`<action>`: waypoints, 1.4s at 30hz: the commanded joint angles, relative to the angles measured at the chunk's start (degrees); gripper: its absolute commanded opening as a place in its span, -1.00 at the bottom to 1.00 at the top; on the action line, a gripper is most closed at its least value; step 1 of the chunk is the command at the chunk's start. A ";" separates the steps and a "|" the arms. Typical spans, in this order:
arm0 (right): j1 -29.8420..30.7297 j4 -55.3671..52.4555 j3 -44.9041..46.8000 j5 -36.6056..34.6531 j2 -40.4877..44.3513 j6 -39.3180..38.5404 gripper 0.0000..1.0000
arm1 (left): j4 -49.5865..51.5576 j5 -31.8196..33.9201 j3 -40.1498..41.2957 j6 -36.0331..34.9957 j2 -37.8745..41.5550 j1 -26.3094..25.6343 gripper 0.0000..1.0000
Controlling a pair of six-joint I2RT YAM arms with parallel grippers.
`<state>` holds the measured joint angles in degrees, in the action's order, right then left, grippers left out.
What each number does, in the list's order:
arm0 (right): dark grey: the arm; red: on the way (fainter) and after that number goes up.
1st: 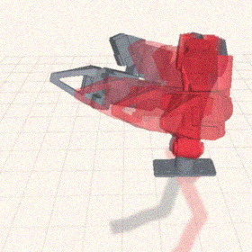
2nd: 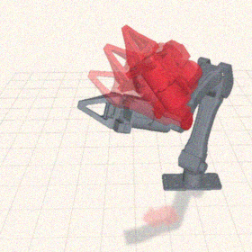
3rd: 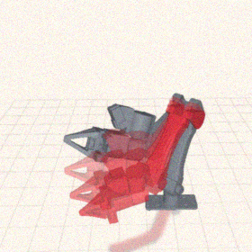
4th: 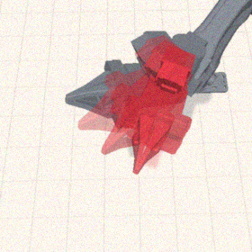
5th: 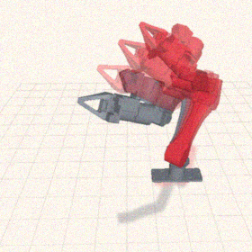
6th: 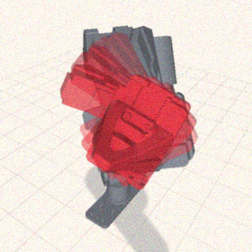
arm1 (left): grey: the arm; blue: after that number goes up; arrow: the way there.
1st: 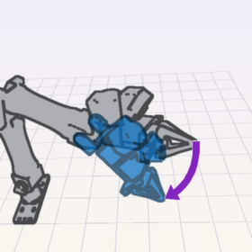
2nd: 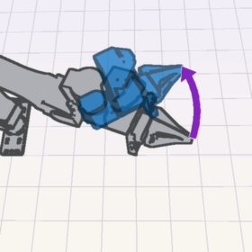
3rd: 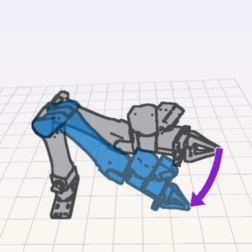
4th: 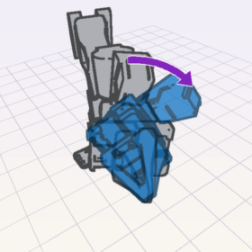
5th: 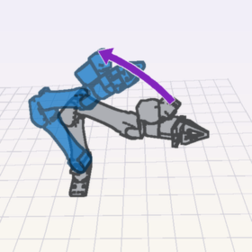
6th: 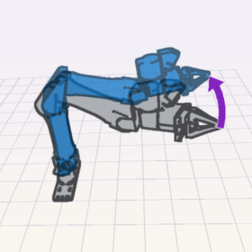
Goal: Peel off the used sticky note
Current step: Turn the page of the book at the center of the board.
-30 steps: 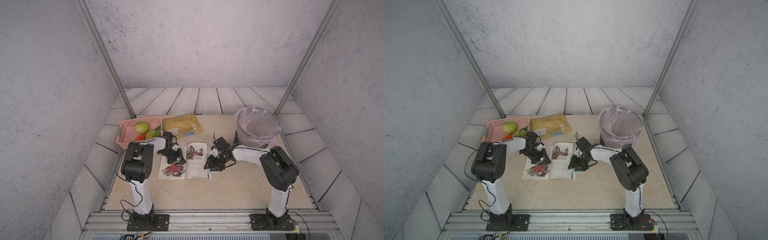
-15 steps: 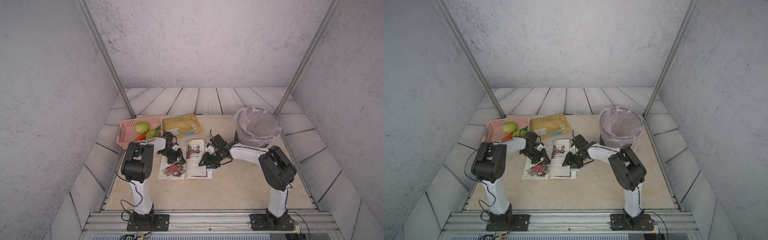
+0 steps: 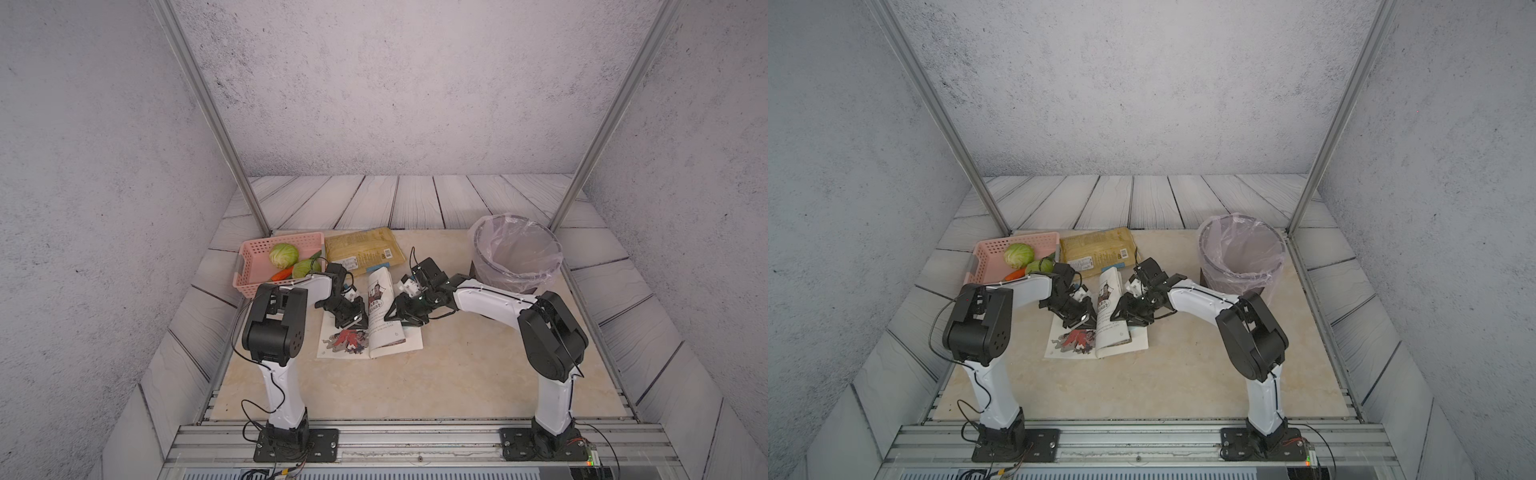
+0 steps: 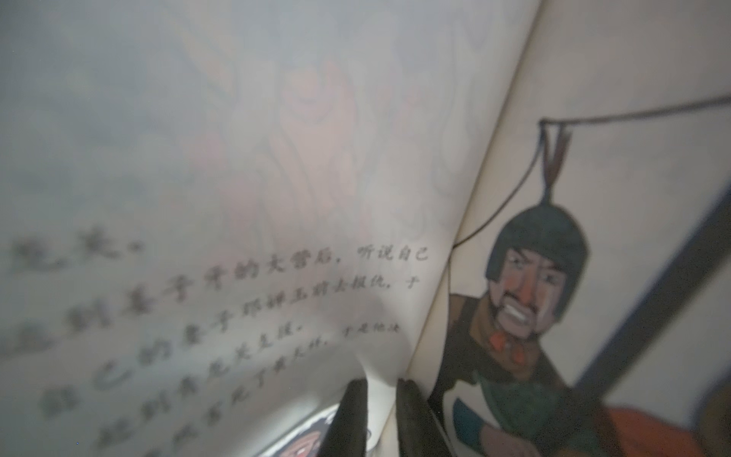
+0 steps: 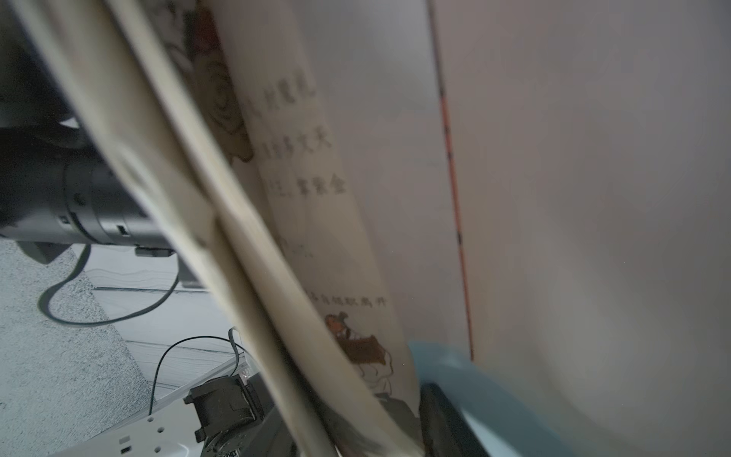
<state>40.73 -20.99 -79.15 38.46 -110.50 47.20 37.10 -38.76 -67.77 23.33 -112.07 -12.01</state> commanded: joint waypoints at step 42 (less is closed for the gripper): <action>0.75 17.83 3.38 8.08 -0.27 8.94 0.39 | -0.47 -6.40 0.13 2.23 5.44 6.91 -0.56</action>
<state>41.45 -9.02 -76.40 42.98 -111.61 53.41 36.51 -43.42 -67.77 25.32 -107.28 -4.99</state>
